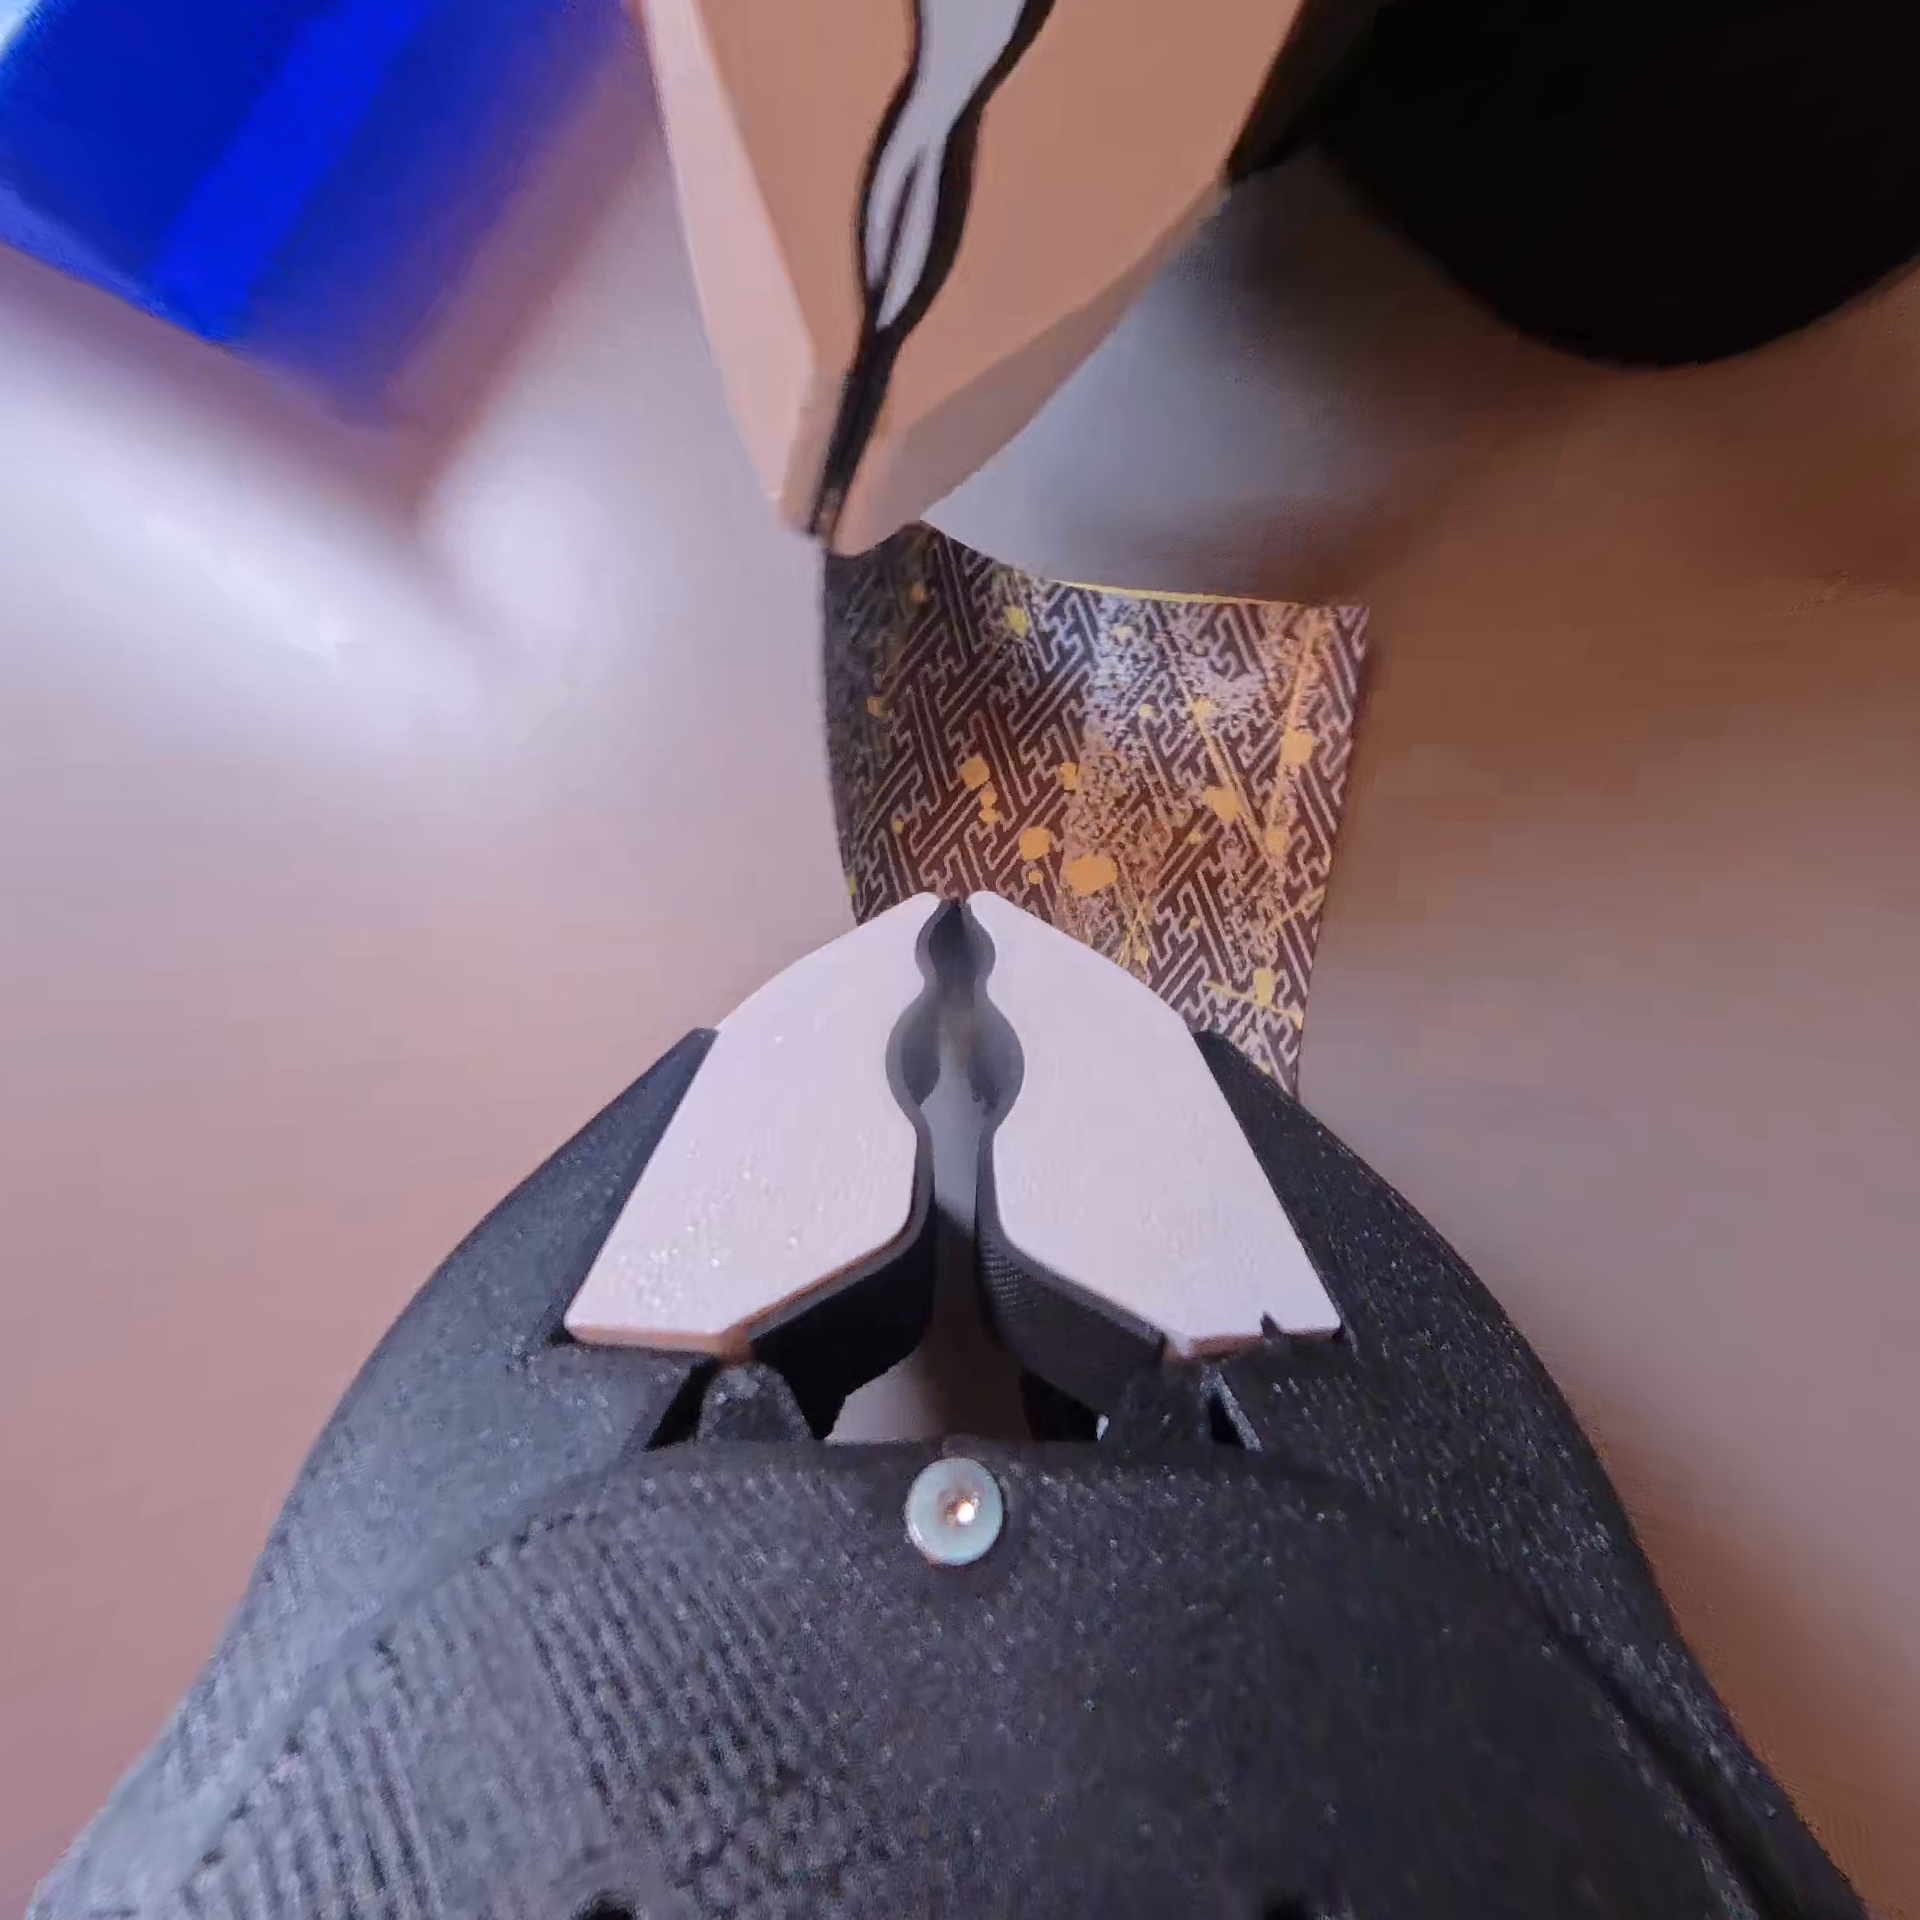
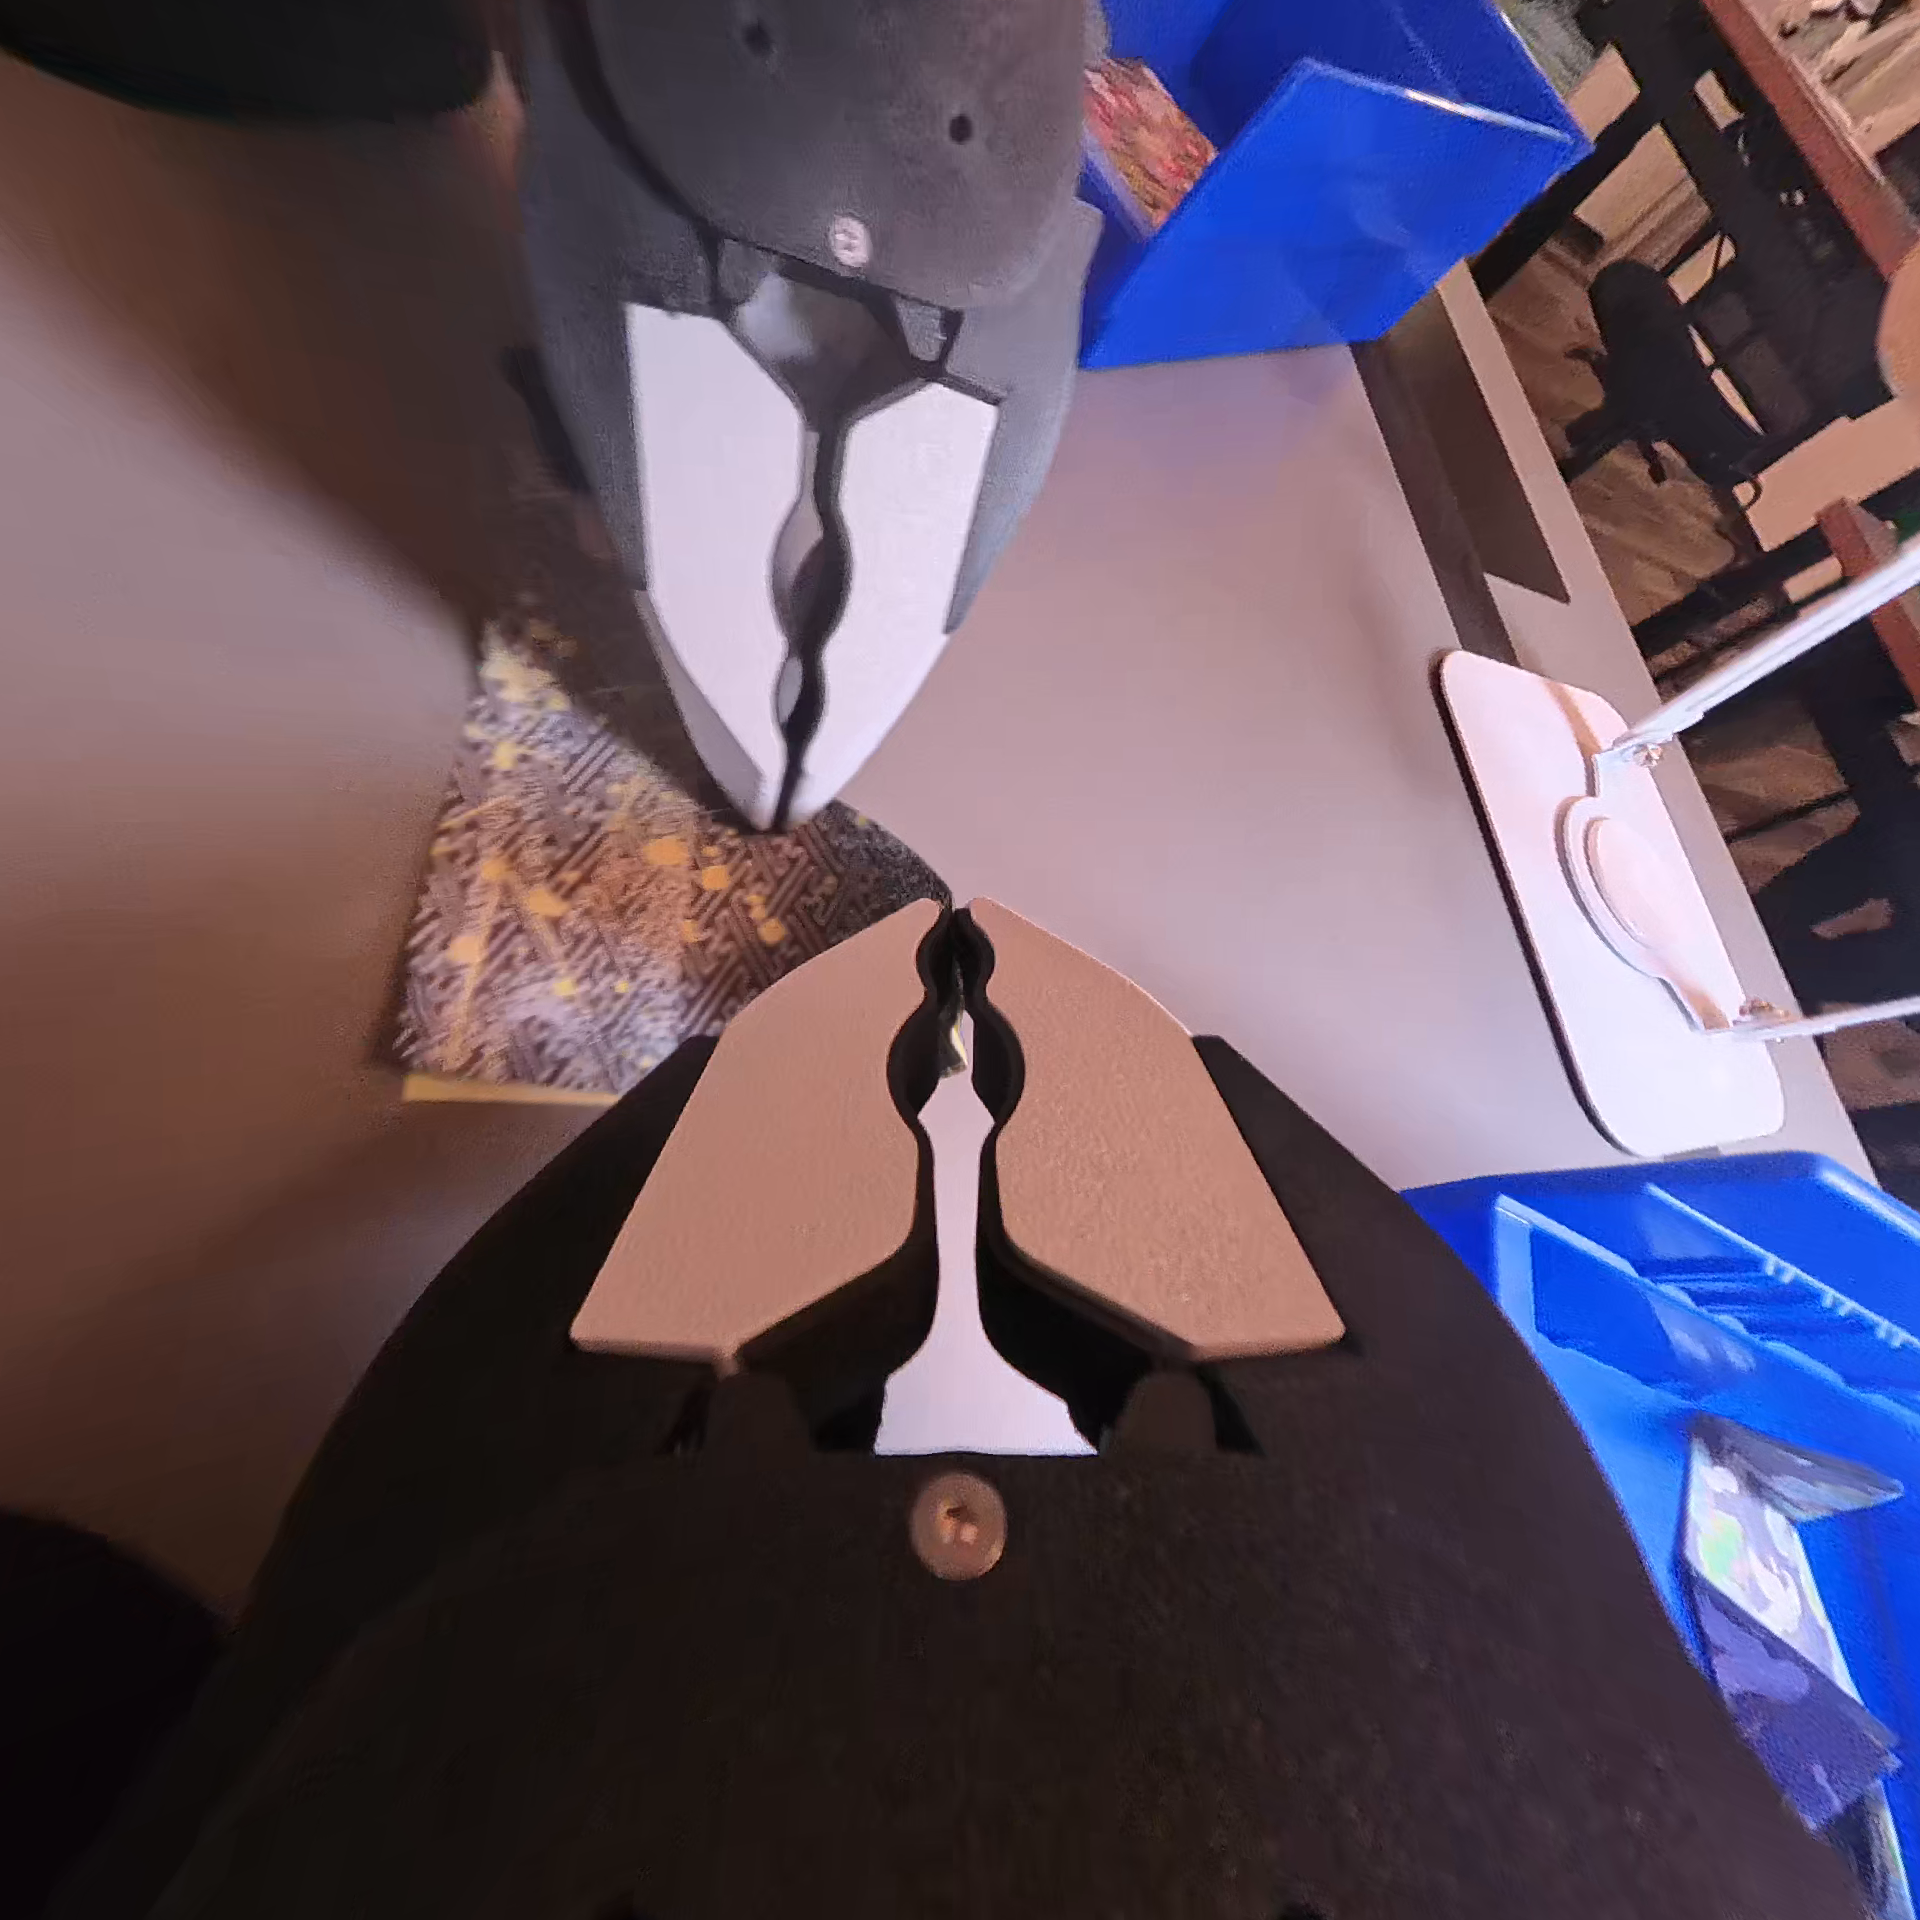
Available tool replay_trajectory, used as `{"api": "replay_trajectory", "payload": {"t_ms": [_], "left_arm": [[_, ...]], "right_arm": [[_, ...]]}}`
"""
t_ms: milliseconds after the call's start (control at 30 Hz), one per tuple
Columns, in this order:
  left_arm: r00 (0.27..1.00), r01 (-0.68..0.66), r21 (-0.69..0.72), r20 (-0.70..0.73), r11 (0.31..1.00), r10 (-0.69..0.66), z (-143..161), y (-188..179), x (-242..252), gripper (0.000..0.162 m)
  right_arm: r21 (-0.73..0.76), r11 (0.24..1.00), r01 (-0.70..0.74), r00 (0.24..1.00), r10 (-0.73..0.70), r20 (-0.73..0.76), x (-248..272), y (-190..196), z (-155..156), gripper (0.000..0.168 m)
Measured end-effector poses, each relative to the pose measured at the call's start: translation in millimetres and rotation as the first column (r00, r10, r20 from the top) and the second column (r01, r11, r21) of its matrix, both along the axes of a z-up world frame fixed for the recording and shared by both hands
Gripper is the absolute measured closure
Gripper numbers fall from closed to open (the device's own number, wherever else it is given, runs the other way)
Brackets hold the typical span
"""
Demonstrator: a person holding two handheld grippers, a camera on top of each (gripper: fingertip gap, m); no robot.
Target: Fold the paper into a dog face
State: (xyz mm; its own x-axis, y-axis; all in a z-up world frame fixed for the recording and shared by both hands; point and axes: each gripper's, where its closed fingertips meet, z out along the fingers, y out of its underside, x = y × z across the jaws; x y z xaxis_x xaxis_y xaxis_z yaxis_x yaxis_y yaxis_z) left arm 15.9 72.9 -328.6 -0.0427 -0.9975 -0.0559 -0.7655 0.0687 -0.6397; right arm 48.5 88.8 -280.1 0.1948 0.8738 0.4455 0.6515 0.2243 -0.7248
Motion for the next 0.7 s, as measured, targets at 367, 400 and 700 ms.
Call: {"api": "replay_trajectory", "payload": {"t_ms": [367,400,700], "left_arm": [[1.0,-0.001,0.002,-0.001,1.0,0.001,0,7,2,0.162],[1.0,-0.007,0.005,0.0,1.0,0.007,0,7,2,0.162],[1.0,-0.012,0.0,0.007,1.0,0.012,0,7,2,0.162]], "right_arm": [[-0.049,0.977,-0.207,0.96,0.212,0.182,2,-42,-32,0.168],[-0.053,0.978,-0.202,0.961,0.209,0.182,0,-42,-33,0.168],[-0.147,0.982,-0.115,0.976,0.139,0.168,3,-34,-46,0.168]]}}
